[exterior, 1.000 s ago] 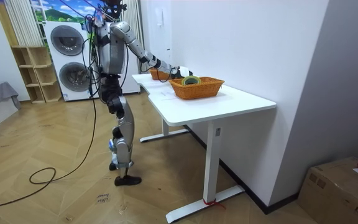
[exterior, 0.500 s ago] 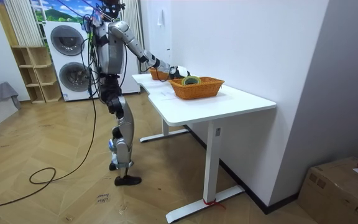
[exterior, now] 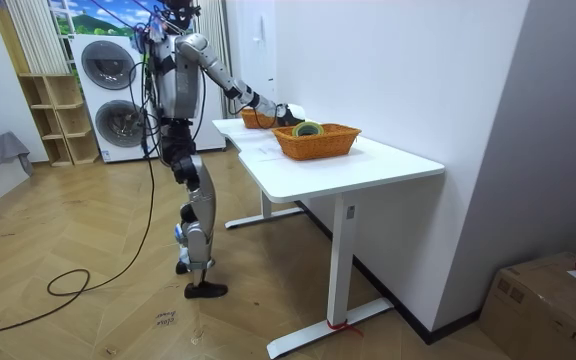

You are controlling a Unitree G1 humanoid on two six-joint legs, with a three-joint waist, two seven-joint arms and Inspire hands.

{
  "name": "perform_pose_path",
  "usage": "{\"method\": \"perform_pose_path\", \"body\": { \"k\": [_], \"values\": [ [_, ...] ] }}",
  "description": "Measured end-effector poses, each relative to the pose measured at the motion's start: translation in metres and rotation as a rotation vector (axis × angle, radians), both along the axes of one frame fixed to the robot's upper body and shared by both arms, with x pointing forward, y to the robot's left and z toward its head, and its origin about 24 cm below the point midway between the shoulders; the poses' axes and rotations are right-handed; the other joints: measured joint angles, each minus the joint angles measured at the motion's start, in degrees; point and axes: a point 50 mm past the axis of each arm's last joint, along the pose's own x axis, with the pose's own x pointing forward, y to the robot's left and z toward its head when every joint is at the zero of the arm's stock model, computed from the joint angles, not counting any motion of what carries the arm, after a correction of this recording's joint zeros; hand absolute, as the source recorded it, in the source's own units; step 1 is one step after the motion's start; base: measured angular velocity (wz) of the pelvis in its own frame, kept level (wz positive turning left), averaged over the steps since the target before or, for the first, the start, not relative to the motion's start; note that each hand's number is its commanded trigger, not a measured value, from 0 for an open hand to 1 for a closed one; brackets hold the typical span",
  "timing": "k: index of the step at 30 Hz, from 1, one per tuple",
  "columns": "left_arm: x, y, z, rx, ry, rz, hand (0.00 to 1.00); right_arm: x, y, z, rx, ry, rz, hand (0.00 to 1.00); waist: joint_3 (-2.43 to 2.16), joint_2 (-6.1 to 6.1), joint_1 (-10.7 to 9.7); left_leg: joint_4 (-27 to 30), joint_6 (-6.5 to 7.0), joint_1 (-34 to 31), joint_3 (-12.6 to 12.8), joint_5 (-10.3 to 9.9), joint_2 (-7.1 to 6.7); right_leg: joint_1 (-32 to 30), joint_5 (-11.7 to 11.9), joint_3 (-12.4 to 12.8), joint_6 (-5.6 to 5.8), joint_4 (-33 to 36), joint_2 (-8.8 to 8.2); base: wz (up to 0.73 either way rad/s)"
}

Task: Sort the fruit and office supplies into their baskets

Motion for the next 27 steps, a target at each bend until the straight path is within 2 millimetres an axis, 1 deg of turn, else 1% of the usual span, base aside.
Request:
{"method": "perform_pose_path", "body": {
  "k": [1, 3, 14, 23, 25, 27],
  "values": [
    [0.001, 0.0, 0.0, 0.001, -0.001, -0.002, 0.0, 0.001, 0.0, 0.001, 0.0, -0.003, 0.001, 1.0, 0.18, -0.01, 0.01, -0.07, 0.0, 0.0, -0.03, 0.0, 0.0, -0.01, 0.0, -0.13, 0.0, -0.02, 0.01, 0.0],
    [0.001, 0.0, 0.0, 0.001, -0.003, -0.003, 0.0, 0.001, 0.001, 0.003, 0.0, -0.008, 0.003, 1.0, 0.28, -0.01, 0.01, -0.2, 0.0, -0.1, -0.07, 0.0, 0.01, -0.13, 0.0, -0.3, 0.0, -0.06, 0.0, 0.0],
    [0.004, 0.004, 0.002, 0.012, -0.01, -0.006, 0.0, 0.002, 0.004, 0.003, 0.013, -0.006, 0.012, 1.0, 0.26, 0.01, -0.12, -0.51, 0.0, 0.06, -0.1, 0.0, -0.02, -0.06, 0.0, -0.39, 0.01, -0.18, 0.06, 0.0],
    [0.008, 0.002, 0.004, 0.001, -0.044, -0.007, 0.0, 0.002, 0.005, 0.002, 0.023, 0.01, 0.026, 1.0, -0.05, -0.26, -0.28, -0.05, -0.01, 0.08, -0.12, 0.0, -0.02, 0.13, 0.0, -0.43, 0.0, -0.23, 0.05, 0.0],
    [0.011, 0.001, 0.006, -0.004, -0.064, -0.008, 0.0, 0.002, 0.007, 0.003, 0.027, 0.015, 0.04, 1.0, -0.23, -0.36, -0.83, -0.03, 0.0, 0.06, -0.06, 0.01, 0.0, 0.16, 0.0, -0.43, 0.01, -0.23, -0.03, 0.0],
    [0.011, 0.001, 0.006, -0.007, -0.071, -0.008, 0.0, 0.002, 0.007, 0.002, 0.028, 0.028, 0.046, 1.0, -0.31, -0.36, -1.18, 0.01, 0.02, 0.35, -0.05, 0.02, -0.01, 0.56, 0.0, -0.49, 0.01, -0.24, -0.06, 0.03]
  ]
}}
